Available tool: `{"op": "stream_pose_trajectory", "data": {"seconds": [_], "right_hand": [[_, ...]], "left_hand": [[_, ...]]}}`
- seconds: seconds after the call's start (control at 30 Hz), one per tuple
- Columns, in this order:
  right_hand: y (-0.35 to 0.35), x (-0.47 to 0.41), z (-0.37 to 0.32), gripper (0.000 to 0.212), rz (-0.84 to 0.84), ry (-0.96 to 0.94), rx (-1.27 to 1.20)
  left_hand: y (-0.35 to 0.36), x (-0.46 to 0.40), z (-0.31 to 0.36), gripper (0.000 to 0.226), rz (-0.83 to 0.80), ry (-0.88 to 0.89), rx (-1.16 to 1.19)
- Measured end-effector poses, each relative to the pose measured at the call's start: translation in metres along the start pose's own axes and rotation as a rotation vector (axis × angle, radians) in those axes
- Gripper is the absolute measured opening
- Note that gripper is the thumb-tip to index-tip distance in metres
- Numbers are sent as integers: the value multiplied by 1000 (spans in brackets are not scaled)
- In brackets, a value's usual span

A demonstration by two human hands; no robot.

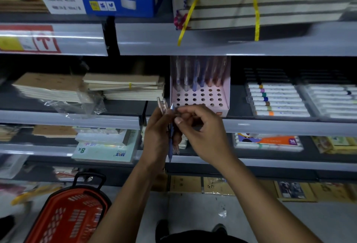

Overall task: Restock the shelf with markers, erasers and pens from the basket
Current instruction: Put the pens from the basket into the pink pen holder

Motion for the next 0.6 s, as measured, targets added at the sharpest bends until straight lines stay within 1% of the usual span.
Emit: {"op": "stream_pose_trajectory", "data": {"seconds": [0.1,0.17,0.23,0.3,0.4,0.5,0.6], "right_hand": [[2,2,1,34,-24,-5,27],[4,2,2,36,-21,-9,45],[5,1,1,33,8,7,45],[4,0,-1,29,32,34,11],[1,0,-6,27,-6,127,-74],[-6,-6,-11,25,31,175,-171],[-15,-15,-17,15,94,183,-203]], "left_hand": [[1,1,-1,27,-30,9,41],[3,3,0,26,-49,19,44],[5,3,1,22,-54,35,46],[6,2,1,25,-34,49,42],[5,2,-1,24,-12,72,-6],[5,2,-2,21,-6,167,-79],[6,0,-4,21,-3,267,-212]]}}
Point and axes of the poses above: each hand's wrist, its own x-axis away from the middle knuckle, its own y-axis out of the palm, z = x × y, the point moved 1 cm from there along -x, towards the middle knuckle, and after that the axes turned 10 degrees about z, right-handed, at the moved point
